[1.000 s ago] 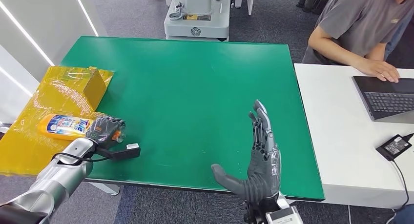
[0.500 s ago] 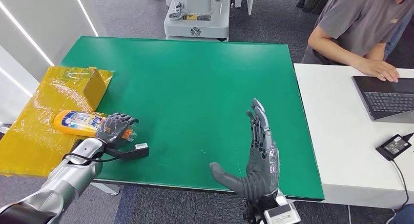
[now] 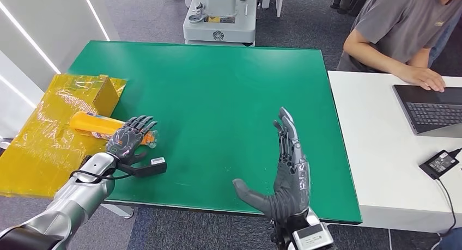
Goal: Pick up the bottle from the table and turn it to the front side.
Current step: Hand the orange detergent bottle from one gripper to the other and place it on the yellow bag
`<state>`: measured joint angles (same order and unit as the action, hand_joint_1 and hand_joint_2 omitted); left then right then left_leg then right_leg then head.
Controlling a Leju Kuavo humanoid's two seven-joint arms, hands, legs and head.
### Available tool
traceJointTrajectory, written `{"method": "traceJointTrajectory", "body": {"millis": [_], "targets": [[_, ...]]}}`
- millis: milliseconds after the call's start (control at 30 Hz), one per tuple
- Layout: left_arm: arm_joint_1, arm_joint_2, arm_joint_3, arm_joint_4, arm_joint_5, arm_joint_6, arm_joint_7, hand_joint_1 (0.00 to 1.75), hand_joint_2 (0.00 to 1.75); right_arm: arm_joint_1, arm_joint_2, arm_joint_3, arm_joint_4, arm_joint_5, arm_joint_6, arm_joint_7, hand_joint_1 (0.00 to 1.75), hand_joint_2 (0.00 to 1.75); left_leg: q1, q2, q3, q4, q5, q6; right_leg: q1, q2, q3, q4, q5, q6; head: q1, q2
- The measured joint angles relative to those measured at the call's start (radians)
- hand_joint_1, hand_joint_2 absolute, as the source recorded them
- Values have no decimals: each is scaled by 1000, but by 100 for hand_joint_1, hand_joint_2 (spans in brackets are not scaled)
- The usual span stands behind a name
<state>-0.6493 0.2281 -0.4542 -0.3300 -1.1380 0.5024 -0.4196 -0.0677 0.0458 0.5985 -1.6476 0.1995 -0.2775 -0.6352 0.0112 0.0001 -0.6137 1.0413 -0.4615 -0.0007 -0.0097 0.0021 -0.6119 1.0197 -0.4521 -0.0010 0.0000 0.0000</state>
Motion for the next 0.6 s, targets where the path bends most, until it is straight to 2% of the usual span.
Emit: {"method": "traceJointTrajectory", "body": {"millis": [300, 433, 500, 600], "targets": [[1, 0, 8, 0, -3, 16, -3, 0, 175, 0, 0, 0, 0, 0, -6, 2, 0, 175, 0, 0, 0, 0, 0, 0, 0, 0, 0, 0, 0, 0, 0, 0], [14, 0, 35, -6, 26, 112, -30, 0, 175, 2, 0, 0, -1, 0, -14, 4, 0, 175, 0, 0, 0, 0, 0, 0, 0, 1, 0, 0, 0, 0, 0, 0], [40, -1, 76, -49, 30, 169, -61, 0, 175, 5, 0, 0, -2, 0, -22, 6, 0, 175, 0, 1, 0, 0, 0, 0, 0, 1, -1, 0, 0, 0, 0, 0], [96, -25, 226, -187, -20, 187, -167, 0, 175, 10, 0, 0, -9, 0, -31, 9, 0, 175, 0, 1, 0, 0, 0, 0, 0, 1, -2, -1, 0, 0, 0, 0]]}}
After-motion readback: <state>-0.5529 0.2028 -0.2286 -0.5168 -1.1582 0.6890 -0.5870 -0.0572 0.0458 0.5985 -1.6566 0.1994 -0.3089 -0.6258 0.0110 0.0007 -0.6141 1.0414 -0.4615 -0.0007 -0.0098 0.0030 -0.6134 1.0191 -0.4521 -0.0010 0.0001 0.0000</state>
